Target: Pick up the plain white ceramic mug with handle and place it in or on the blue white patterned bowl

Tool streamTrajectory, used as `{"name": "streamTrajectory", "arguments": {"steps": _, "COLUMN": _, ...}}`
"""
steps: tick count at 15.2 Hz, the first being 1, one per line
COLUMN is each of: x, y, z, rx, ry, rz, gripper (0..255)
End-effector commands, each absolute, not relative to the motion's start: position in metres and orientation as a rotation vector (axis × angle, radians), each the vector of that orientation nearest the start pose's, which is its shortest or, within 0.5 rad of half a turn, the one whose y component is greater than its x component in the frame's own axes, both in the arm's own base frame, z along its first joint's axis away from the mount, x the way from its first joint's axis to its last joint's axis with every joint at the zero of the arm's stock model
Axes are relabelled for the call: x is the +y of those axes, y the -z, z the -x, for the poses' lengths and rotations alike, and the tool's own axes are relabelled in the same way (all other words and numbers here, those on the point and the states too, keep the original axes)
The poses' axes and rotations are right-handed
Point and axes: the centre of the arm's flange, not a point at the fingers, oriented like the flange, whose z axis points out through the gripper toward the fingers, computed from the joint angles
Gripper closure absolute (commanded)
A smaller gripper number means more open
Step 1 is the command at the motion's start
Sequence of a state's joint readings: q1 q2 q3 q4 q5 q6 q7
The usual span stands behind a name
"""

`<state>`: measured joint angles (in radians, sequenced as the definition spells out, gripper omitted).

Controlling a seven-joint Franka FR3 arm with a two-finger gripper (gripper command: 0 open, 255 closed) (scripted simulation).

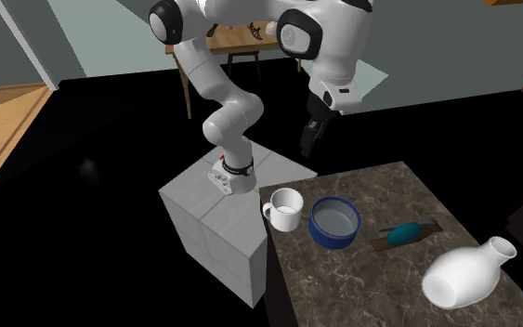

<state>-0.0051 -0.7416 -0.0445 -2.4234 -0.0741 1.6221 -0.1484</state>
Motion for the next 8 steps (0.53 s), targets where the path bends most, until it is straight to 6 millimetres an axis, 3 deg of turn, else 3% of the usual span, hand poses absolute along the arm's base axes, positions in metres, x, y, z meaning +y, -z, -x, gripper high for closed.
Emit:
{"name": "streamTrajectory", "arguments": {"steps": 1, "x": -0.026, "y": -0.549, "z": -0.319, "rx": -0.186, "ry": -0.102, "rz": 3.173, "gripper": 0}}
{"name": "streamTrajectory", "arguments": {"steps": 8, "x": -0.050, "y": -0.459, "z": -0.311, "rx": -0.182, "ry": -0.092, "rz": 3.151, "gripper": 0}}
